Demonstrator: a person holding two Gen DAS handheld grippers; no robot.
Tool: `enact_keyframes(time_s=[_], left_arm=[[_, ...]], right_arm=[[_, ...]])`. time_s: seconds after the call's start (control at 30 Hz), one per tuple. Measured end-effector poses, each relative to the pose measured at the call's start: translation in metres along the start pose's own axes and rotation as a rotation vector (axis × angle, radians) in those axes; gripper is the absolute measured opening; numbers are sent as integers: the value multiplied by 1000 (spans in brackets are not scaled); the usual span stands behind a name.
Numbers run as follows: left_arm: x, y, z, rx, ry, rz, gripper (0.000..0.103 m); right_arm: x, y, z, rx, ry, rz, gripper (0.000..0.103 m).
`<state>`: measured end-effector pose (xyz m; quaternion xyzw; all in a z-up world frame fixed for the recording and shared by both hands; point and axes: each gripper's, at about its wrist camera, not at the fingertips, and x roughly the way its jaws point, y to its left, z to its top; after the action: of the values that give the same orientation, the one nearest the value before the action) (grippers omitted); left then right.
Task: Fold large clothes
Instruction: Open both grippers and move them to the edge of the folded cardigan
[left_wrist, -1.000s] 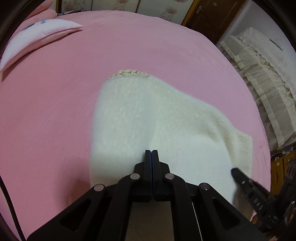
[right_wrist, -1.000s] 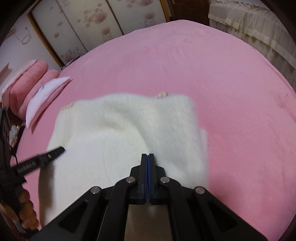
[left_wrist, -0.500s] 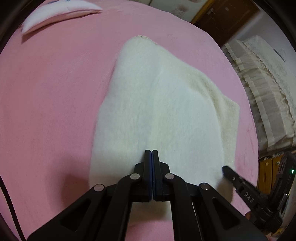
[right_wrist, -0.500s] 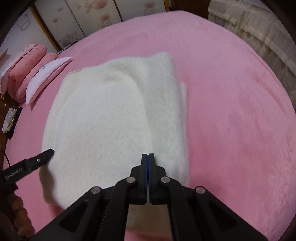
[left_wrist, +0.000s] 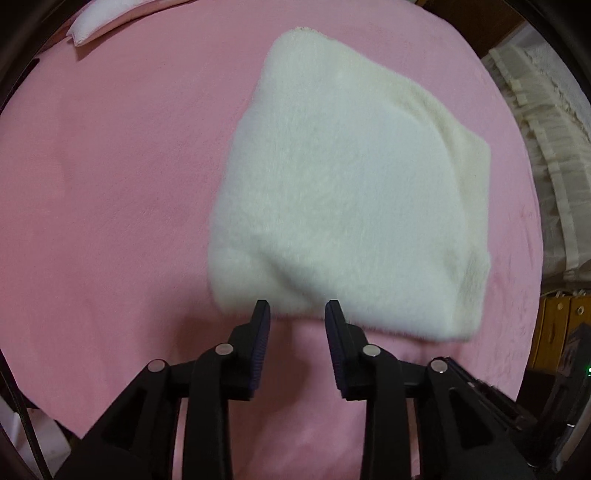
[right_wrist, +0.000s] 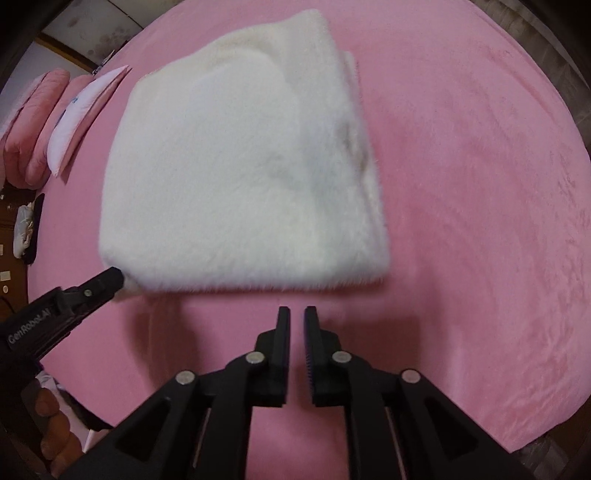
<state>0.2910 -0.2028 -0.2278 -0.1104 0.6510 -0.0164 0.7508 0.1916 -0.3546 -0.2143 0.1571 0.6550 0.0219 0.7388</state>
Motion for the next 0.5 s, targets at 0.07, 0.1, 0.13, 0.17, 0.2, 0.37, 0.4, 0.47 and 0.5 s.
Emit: enact_keyframes(time_s=[0.07, 0.1, 0.13, 0.17, 0.2, 0.37, 0.4, 0.47, 0.5], left_arm=[[-4, 2, -4, 6, 14, 20, 33], [-6, 1, -6, 10, 18, 29, 42], [-9, -1, -7, 14, 22, 38, 49], [-12, -2, -8, 21, 23, 46, 62], [-17, -5, -10, 32, 17, 48, 67], [-33, -20, -12, 83, 23, 30, 81], [-37, -23, -11, 88, 22, 35, 81], [-46, -22, -12, 97, 12, 51, 83], [-51, -21, -14, 102, 6, 57, 84]], right_arm=[[-9, 4, -3, -23, -11, -18, 32], [-13, 6, -3, -35, -19, -27, 43], [-17, 9, -3, -49, -27, -35, 48], [-21, 13, -2, -60, -31, -42, 53], [-24, 15, -1, -69, -35, -50, 55], [-45, 28, 13, -102, -40, -69, 64], [-49, 31, 15, -109, -39, -69, 65], [-55, 33, 19, -120, -43, -79, 67], [-60, 33, 20, -125, -49, -82, 68]])
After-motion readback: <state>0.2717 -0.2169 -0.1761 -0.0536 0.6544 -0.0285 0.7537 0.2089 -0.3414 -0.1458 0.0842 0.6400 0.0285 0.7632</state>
